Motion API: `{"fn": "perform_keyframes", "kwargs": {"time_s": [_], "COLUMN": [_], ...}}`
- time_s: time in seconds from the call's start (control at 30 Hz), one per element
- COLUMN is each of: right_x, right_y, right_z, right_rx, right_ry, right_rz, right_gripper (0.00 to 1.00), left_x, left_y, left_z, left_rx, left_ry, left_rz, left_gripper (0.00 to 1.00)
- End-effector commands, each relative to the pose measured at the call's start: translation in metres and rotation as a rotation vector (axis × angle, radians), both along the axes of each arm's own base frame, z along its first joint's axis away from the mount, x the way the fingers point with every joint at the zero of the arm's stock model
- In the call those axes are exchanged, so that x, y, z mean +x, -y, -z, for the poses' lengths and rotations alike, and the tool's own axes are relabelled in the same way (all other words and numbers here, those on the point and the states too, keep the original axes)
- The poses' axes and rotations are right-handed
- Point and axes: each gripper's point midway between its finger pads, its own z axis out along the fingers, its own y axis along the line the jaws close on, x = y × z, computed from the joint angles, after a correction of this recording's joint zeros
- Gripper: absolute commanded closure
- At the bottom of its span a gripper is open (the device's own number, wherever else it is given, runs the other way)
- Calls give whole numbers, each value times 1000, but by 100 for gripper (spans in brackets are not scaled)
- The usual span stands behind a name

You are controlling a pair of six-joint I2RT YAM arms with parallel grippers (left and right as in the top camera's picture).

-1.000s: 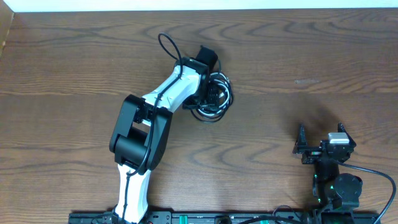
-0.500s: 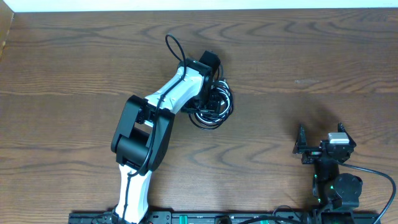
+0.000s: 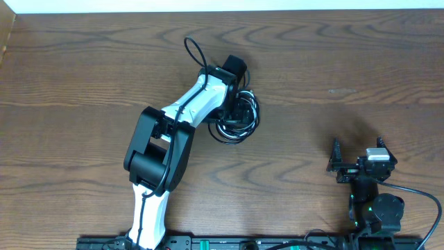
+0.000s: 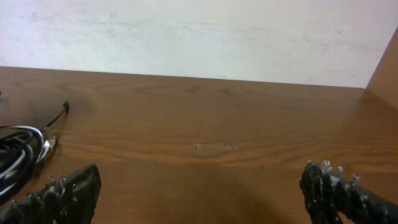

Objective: Untangle cables

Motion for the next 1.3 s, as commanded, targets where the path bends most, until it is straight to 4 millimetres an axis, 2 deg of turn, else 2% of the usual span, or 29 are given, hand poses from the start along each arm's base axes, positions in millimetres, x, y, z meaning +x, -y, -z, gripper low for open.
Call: {"fn": "perform_keyframes", "kwargs": {"time_s": [0.0, 0.17, 0.27, 0.43, 0.5, 0.57, 0.83, 1.17, 1.27], "right_x": [0, 0, 0, 0, 0, 0, 0, 0, 0], "right_y": [-3, -3, -3, -3, -3, -3, -3, -3, -3], "right_z": [1, 1, 1, 1, 1, 1, 1, 1, 1], "right_rx": [-8, -8, -8, -8, -8, -8, -8, -8, -8], "right_ry": [-4, -4, -4, -4, -4, -4, -4, -4, -4], "right_rz": [-13, -13, -13, -13, -13, -13, -13, -13, -13], "right_gripper": [1, 1, 1, 1, 1, 1, 1, 1, 1], "left_x": [1, -3, -5, -10, -13, -15, -37, -100, -112], "left_y": [2, 2, 5, 8, 9, 8, -2, -28, -26], "left_z": [14, 14, 14, 19, 24, 29, 41, 73, 74], "left_rx": [0, 7, 8, 10, 11, 11, 43, 131, 102], "left_ry": [-8, -20, -22, -24, -25, -24, -85, -242, -291], "left_rz": [-24, -19, -11, 2, 7, 8, 11, -17, -16], "left_gripper": [2, 2, 15, 47, 72, 92, 92, 92, 92]}}
